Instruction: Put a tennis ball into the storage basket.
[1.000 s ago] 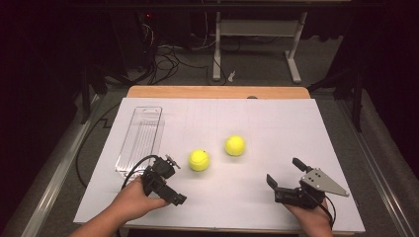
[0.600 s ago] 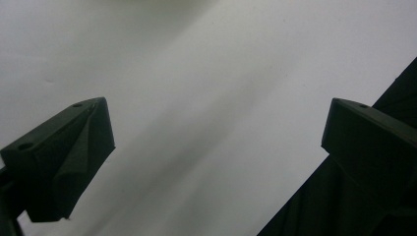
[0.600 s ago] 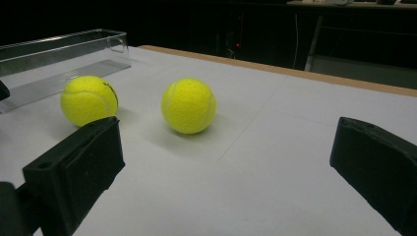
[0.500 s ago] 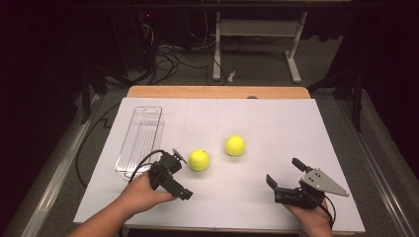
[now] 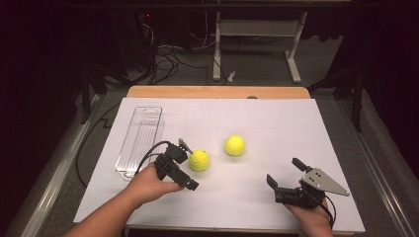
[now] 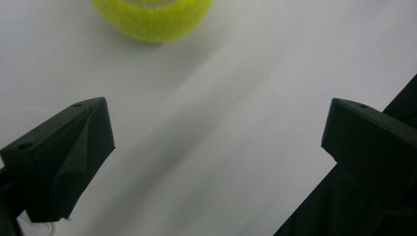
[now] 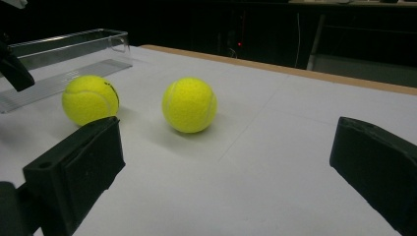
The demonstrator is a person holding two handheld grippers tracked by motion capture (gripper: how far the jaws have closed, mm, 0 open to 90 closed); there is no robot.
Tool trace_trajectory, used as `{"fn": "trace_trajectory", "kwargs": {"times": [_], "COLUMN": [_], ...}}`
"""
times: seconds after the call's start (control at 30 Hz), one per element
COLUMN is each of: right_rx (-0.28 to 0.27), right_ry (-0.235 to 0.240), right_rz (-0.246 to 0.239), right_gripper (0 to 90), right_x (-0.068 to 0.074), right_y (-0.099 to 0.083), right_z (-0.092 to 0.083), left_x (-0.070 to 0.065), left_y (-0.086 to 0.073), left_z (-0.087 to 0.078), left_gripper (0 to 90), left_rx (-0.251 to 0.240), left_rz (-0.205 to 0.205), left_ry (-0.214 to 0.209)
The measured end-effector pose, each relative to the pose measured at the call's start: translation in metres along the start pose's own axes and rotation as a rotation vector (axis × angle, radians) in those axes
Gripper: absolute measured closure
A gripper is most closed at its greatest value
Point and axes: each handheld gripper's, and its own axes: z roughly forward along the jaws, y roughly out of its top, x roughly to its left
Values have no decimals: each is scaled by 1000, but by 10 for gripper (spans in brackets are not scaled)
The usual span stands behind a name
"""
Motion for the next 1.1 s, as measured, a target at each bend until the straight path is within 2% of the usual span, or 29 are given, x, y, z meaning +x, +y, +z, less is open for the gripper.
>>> {"fn": "trace_trajectory", "kwargs": {"times": [0.1,0.27,0.47,0.67,0.93,1.0,1.1], "right_rx": [1,-2,-5,-8,-13,-13,-14], "right_ry": [3,3,2,1,2,2,3], "right_rz": [0,3,2,3,3,3,3], "right_gripper": [5,5,4,5,5,5,5], "right_x": [0,0,-1,-2,-2,-2,-2], "right_y": [0,1,1,1,2,2,2], "right_z": [0,-1,-2,-2,-3,-3,-3], "left_x": [-2,-2,0,4,5,3,4], "left_y": [9,21,30,39,54,58,63], "left_z": [-8,-14,-12,-10,-14,-12,-11], "left_gripper": [5,5,6,5,6,6,6], "left_rx": [-12,-2,17,26,8,35,40], "left_rz": [6,7,-4,-38,-51,-42,-45], "left_ry": [4,8,8,4,32,48,65]}}
